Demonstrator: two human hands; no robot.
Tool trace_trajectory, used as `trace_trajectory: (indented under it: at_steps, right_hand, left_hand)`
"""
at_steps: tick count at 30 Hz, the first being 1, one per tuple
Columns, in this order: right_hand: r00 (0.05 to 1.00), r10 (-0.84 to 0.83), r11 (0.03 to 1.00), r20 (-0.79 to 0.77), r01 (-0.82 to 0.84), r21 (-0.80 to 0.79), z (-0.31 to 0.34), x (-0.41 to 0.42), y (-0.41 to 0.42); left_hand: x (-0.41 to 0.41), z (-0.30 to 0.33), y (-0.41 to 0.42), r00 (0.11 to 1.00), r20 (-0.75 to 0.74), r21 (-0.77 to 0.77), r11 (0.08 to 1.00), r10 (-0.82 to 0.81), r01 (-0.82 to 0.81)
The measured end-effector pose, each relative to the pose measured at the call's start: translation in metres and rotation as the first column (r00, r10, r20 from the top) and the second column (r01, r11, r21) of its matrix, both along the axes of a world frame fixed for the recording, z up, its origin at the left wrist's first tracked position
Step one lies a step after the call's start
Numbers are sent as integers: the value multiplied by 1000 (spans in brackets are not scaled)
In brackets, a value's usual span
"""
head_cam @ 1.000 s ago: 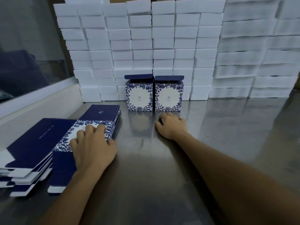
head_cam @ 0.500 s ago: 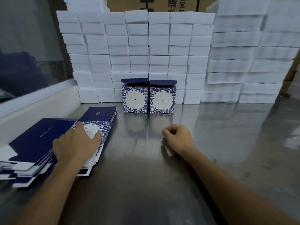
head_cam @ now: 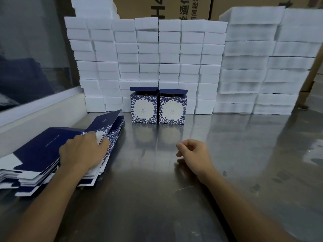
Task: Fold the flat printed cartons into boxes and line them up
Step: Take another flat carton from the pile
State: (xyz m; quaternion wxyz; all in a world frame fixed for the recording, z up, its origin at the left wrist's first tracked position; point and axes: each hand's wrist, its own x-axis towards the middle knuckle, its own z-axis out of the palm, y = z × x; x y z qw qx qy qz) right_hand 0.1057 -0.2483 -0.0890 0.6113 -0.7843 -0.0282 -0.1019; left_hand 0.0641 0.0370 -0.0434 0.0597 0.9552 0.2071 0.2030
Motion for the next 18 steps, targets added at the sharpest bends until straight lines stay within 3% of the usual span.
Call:
trace_trajectory:
  at_steps: [3, 6, 13, 18]
  right_hand:
    - [1000, 5, 1000, -3, -5, -26, 1, -1, 0]
    - [1000, 5, 999, 1, -5, -39, 2, -1, 1]
    - [1000, 3, 999, 9, -3, -46, 1, 0, 1]
    - [1000, 5, 998, 16, -4, -70, 0, 0, 2]
  left_hand:
    - [-1, 3, -9, 993, 78, 94, 992, -93, 85]
    - [2, 0, -19, 985, 31, 159, 973, -172, 165]
    - [6, -6, -20, 994, 105, -74, 997, 40, -33]
    - [-3, -4, -30, 958, 287, 35, 999, -20, 10]
